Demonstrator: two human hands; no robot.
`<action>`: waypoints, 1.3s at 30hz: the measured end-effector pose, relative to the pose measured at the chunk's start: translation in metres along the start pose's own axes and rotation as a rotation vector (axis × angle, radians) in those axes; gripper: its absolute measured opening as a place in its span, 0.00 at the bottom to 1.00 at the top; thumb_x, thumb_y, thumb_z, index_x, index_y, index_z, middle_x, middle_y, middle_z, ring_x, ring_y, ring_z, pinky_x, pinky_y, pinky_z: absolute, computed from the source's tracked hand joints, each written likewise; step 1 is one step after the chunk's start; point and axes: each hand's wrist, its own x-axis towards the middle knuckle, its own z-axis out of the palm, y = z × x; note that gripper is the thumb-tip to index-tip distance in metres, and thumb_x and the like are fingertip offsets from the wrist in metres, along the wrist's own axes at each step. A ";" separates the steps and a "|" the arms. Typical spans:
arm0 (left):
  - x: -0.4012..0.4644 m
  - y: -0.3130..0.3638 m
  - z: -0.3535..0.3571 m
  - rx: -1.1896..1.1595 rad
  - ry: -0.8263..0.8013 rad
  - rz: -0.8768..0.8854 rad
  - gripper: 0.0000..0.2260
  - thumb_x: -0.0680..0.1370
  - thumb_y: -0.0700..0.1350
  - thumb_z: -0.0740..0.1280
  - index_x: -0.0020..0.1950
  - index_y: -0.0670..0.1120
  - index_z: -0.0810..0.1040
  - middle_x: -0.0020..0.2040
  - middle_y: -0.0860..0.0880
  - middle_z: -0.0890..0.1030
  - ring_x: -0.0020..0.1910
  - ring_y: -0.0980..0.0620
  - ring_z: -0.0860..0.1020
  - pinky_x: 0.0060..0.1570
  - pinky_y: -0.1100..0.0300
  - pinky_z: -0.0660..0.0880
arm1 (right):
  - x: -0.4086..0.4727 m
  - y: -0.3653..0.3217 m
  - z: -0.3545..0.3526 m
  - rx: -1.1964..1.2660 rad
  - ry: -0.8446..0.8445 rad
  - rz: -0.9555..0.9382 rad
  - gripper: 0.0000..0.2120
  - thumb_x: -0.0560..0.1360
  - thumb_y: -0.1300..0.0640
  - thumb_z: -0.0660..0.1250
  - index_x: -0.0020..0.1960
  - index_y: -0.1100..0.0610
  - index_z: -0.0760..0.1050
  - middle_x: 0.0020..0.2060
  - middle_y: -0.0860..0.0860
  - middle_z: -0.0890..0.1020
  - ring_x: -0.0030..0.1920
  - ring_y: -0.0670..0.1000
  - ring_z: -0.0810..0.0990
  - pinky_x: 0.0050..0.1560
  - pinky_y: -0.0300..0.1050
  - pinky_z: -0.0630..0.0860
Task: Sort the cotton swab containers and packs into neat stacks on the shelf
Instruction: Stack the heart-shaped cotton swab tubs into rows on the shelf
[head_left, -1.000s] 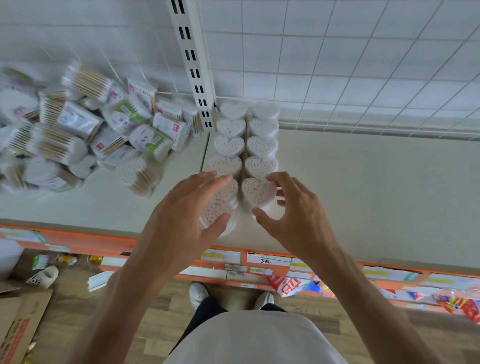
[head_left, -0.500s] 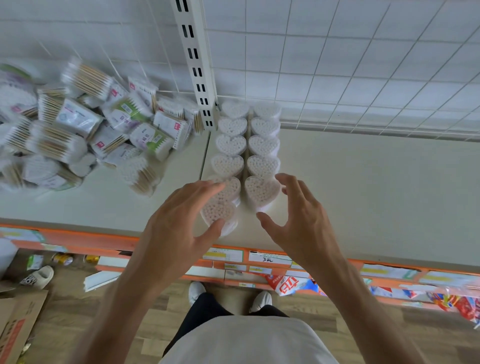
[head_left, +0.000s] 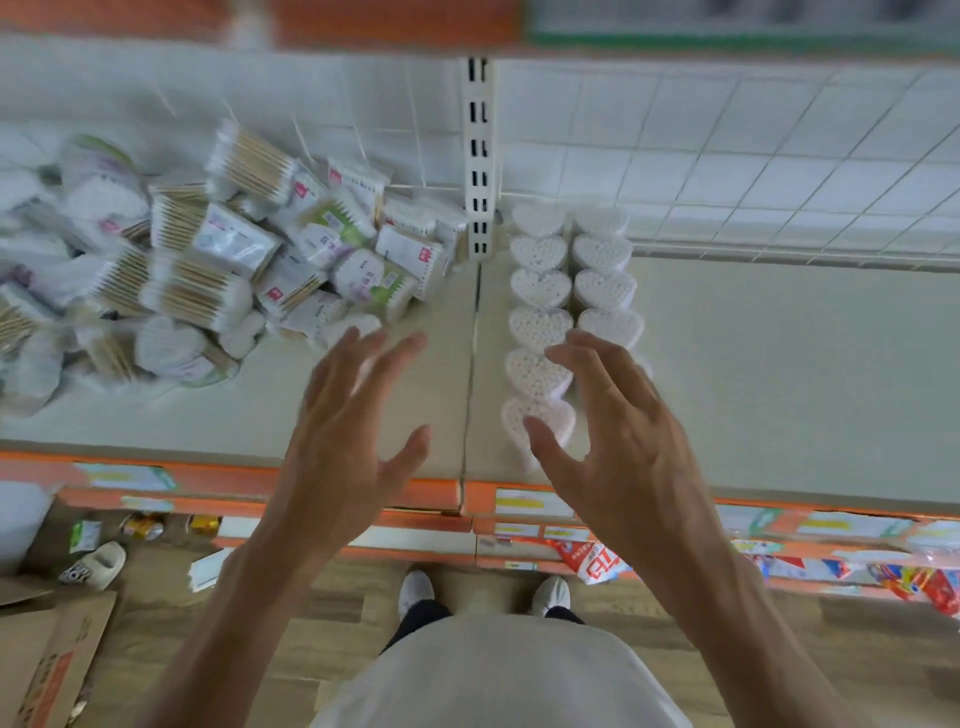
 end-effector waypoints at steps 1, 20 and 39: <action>-0.003 -0.010 -0.008 -0.003 0.027 -0.048 0.32 0.75 0.54 0.67 0.79 0.54 0.62 0.76 0.47 0.66 0.78 0.48 0.58 0.71 0.52 0.58 | 0.001 -0.011 0.007 0.010 -0.018 -0.005 0.25 0.73 0.54 0.74 0.67 0.55 0.73 0.69 0.53 0.74 0.63 0.57 0.77 0.58 0.50 0.78; -0.041 -0.149 -0.059 -0.169 0.203 -0.212 0.29 0.76 0.43 0.72 0.75 0.47 0.67 0.68 0.48 0.73 0.68 0.52 0.70 0.64 0.61 0.64 | 0.094 -0.120 0.138 -0.291 -0.331 0.122 0.37 0.76 0.40 0.68 0.78 0.49 0.55 0.66 0.56 0.69 0.60 0.63 0.76 0.54 0.54 0.74; 0.002 -0.221 -0.093 0.019 0.188 0.036 0.20 0.72 0.41 0.74 0.63 0.44 0.76 0.60 0.46 0.73 0.57 0.45 0.76 0.51 0.48 0.78 | 0.070 -0.151 0.182 0.093 -0.072 0.247 0.31 0.70 0.40 0.76 0.68 0.50 0.70 0.61 0.49 0.75 0.55 0.50 0.76 0.51 0.42 0.69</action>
